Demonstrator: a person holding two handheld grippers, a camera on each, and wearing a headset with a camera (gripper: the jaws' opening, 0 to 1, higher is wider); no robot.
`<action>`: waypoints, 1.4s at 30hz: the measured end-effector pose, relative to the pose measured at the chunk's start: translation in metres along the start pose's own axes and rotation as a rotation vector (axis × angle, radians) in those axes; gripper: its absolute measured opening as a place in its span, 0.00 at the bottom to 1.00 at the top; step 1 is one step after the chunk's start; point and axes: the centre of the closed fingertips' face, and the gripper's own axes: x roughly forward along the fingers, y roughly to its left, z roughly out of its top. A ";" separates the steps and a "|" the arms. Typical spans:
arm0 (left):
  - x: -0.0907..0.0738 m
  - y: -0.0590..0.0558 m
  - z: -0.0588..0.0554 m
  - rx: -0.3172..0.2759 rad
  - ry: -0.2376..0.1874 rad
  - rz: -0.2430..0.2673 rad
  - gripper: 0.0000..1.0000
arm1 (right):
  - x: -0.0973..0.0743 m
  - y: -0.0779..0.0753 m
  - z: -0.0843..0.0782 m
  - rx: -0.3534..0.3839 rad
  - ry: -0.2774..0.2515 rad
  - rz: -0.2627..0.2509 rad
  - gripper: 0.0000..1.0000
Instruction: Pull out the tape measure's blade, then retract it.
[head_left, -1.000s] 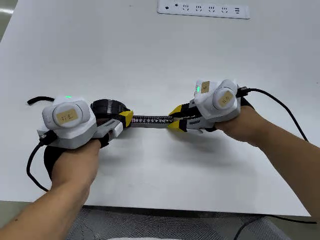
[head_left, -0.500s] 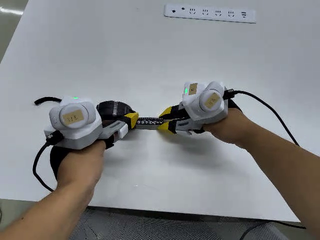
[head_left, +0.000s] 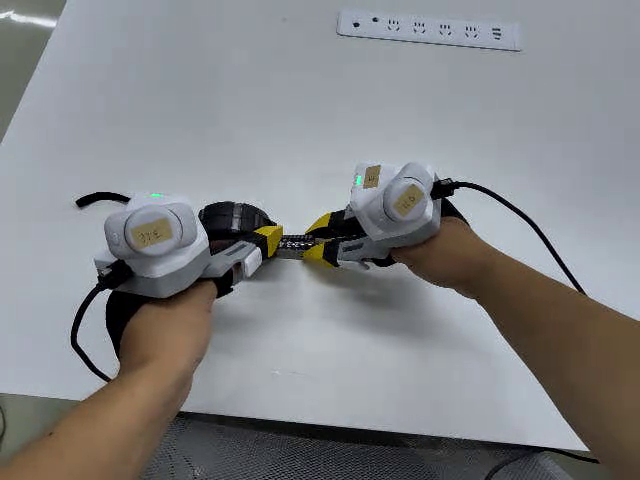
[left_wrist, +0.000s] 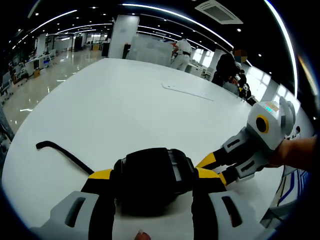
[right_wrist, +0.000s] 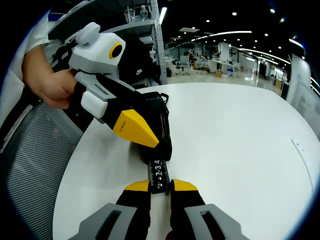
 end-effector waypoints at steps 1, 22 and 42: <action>0.000 0.000 0.000 -0.002 0.000 0.000 0.57 | 0.002 0.000 0.001 -0.001 -0.002 0.001 0.11; -0.001 0.000 0.001 -0.015 -0.002 -0.007 0.57 | 0.017 0.001 0.015 0.009 -0.020 0.020 0.11; -0.001 -0.001 0.001 -0.029 0.000 -0.019 0.59 | 0.019 0.002 0.017 0.021 -0.011 0.010 0.12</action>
